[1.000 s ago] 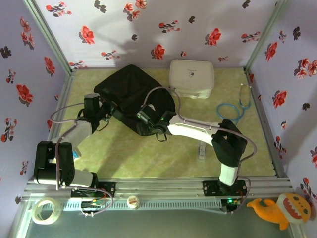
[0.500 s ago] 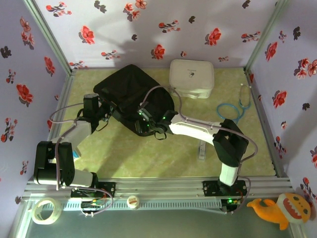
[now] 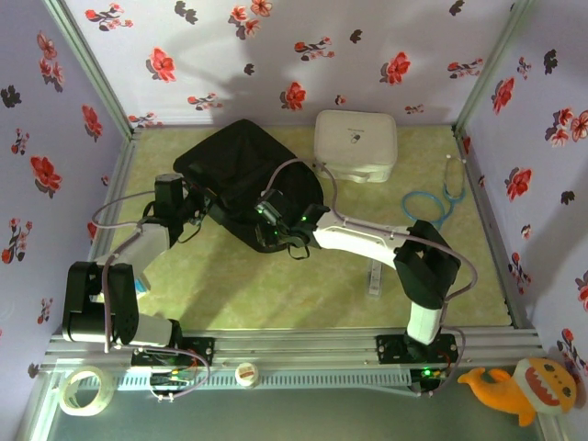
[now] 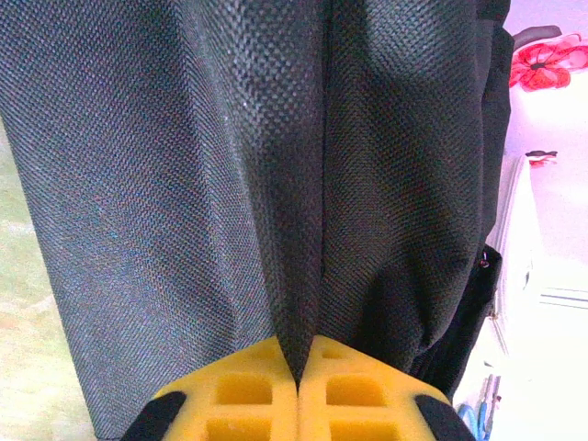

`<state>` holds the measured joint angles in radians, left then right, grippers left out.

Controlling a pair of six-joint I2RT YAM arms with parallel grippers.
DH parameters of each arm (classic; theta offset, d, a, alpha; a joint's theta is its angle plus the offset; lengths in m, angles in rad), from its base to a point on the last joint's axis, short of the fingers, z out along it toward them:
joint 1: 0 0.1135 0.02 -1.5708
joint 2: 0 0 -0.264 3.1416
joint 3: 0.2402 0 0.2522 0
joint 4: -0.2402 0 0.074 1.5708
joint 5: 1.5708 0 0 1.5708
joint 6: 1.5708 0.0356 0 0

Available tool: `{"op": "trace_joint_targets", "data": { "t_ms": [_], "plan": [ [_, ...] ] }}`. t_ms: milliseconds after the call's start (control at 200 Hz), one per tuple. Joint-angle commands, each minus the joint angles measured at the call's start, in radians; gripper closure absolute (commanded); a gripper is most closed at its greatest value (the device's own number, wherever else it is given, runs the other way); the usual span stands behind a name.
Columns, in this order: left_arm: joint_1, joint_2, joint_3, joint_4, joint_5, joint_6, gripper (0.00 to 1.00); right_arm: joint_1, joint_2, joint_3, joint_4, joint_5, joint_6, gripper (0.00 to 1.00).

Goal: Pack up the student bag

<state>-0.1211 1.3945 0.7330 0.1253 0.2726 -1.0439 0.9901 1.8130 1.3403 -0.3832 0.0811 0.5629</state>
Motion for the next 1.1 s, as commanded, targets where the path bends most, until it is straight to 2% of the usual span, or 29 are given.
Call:
{"op": "trace_joint_targets", "data": {
  "t_ms": [0, 185, 445, 720, 860, 1095],
  "plan": [
    [0.000, -0.032, 0.043, 0.022, 0.028, 0.004, 1.00, 0.011, 0.039, 0.028, -0.031, 0.043, -0.034, 0.73],
    [0.002, -0.028, 0.049, 0.011, 0.029, 0.013, 1.00, 0.014, 0.028, 0.020, -0.023, 0.046, -0.025, 0.84],
    [0.013, -0.015, 0.059, 0.005, 0.024, 0.025, 1.00, 0.010, -0.076, -0.099, -0.018, 0.054, 0.007, 0.96],
    [0.015, -0.009, 0.062, 0.004, 0.025, 0.029, 1.00, -0.001, -0.172, -0.235, -0.006, 0.108, 0.062, 1.00],
    [0.017, -0.009, 0.064, -0.002, 0.020, 0.034, 1.00, 0.000, -0.210, -0.269, -0.025, 0.179, 0.110, 1.00],
    [0.017, -0.009, 0.063, -0.015, 0.004, 0.046, 1.00, -0.004, -0.268, -0.301, -0.013, 0.202, 0.148, 0.97]
  ]
}}
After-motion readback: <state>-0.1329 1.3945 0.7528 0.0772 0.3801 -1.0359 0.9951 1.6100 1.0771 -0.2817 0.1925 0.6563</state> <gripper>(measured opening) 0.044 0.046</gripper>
